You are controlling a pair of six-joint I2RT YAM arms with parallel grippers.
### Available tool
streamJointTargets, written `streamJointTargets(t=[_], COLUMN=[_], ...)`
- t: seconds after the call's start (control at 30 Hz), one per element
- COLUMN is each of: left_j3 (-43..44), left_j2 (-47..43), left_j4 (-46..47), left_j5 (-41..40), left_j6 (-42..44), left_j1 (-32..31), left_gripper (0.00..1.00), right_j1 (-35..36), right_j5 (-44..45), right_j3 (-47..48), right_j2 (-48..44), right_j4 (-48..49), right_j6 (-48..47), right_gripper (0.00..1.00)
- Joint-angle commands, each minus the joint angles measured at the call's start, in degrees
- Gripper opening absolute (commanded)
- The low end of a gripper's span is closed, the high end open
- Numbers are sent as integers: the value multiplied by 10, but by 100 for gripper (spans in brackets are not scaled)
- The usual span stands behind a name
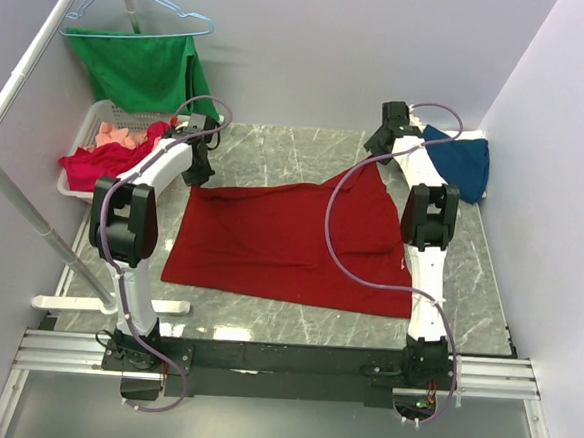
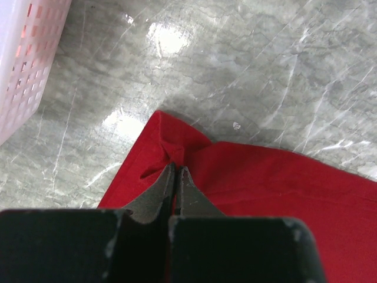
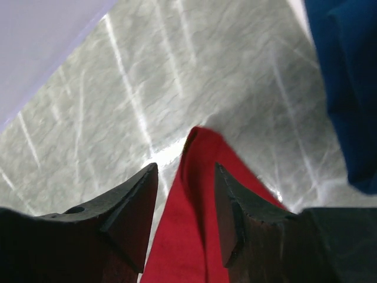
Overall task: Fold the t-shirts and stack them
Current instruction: Fold the tshirt
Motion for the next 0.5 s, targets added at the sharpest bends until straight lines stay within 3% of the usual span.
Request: streamJointTargets(t=[0.0, 0.27, 0.47], left_j3=[12, 25, 19], left_j2=[-19, -9, -15], left_j4=[-4, 0, 2], left_j5=[10, 19, 18], left_j6=[-5, -4, -2], left_j1=[0, 0, 0], left_gripper=[1, 1, 1], right_j1=[-12, -14, -13], right_j5=[-14, -36, -63], right_j3=[63, 89, 93], right_j2=[29, 40, 60], right_j4=[-11, -16, -19], right_j6=[10, 16, 28], right_gripper=[50, 52, 41])
